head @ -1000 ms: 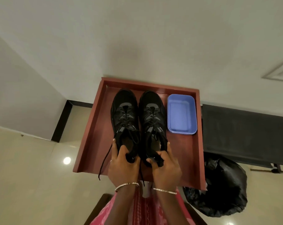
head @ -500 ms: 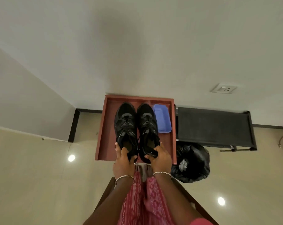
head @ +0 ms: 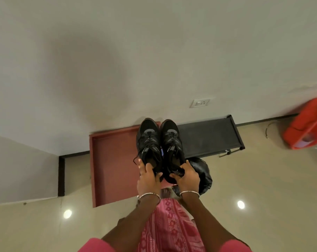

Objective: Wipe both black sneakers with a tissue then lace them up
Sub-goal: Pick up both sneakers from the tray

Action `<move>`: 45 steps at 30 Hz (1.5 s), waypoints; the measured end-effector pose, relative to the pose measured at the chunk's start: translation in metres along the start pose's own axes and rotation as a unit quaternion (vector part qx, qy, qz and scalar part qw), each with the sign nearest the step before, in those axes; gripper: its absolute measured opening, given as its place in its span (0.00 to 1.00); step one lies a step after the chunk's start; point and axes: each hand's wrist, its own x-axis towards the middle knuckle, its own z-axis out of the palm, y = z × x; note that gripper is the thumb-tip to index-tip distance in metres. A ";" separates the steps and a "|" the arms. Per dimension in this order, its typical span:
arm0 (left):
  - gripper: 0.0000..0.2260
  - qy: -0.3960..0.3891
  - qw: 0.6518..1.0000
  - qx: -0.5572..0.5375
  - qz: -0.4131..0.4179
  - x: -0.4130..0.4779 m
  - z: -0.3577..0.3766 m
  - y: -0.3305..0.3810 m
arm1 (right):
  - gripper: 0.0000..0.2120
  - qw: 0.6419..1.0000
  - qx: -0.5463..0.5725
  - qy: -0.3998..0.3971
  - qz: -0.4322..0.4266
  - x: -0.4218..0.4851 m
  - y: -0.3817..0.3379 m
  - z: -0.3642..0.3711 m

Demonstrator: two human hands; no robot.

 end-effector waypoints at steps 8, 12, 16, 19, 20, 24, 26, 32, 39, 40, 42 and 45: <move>0.14 -0.076 0.995 0.021 0.055 0.045 0.066 0.087 | 0.16 0.997 -0.050 0.014 0.051 0.072 0.073 -0.045; 0.17 -0.110 0.991 0.059 0.048 0.072 0.109 0.120 | 0.15 0.996 -0.055 0.003 0.063 0.115 0.104 -0.063; 0.18 -0.132 0.984 0.116 0.032 0.104 0.151 0.135 | 0.15 0.996 -0.039 -0.028 0.078 0.162 0.144 -0.061; 0.19 -0.128 0.980 0.150 0.023 0.129 0.183 0.137 | 0.14 0.994 -0.038 -0.052 0.092 0.196 0.171 -0.050; 0.19 -0.126 0.980 0.154 0.017 0.135 0.194 0.136 | 0.14 0.993 -0.039 -0.059 0.095 0.206 0.178 -0.044; 0.19 -0.111 0.985 0.132 0.001 0.147 0.236 0.129 | 0.12 0.993 -0.031 -0.053 0.096 0.228 0.198 -0.022; 0.19 -0.106 0.987 0.123 -0.010 0.146 0.254 0.125 | 0.10 0.993 -0.035 -0.051 0.096 0.232 0.207 -0.010; 0.18 -0.133 0.985 0.092 -0.052 0.160 0.291 0.111 | 0.05 0.990 -0.070 -0.086 0.087 0.242 0.237 0.017; 0.14 -0.147 0.981 0.098 -0.075 0.165 0.313 0.098 | 0.10 0.978 -0.124 -0.138 0.098 0.240 0.243 0.025; 0.15 -0.157 0.979 0.108 -0.072 0.166 0.314 0.096 | 0.12 0.978 -0.122 -0.136 0.101 0.239 0.243 0.024; 0.18 -0.177 0.974 0.118 -0.075 0.167 0.308 0.096 | 0.14 0.981 -0.102 -0.118 0.115 0.236 0.239 0.021; 0.21 -0.201 0.971 0.116 -0.063 0.171 0.290 0.099 | 0.14 0.986 -0.068 -0.079 0.127 0.227 0.223 0.010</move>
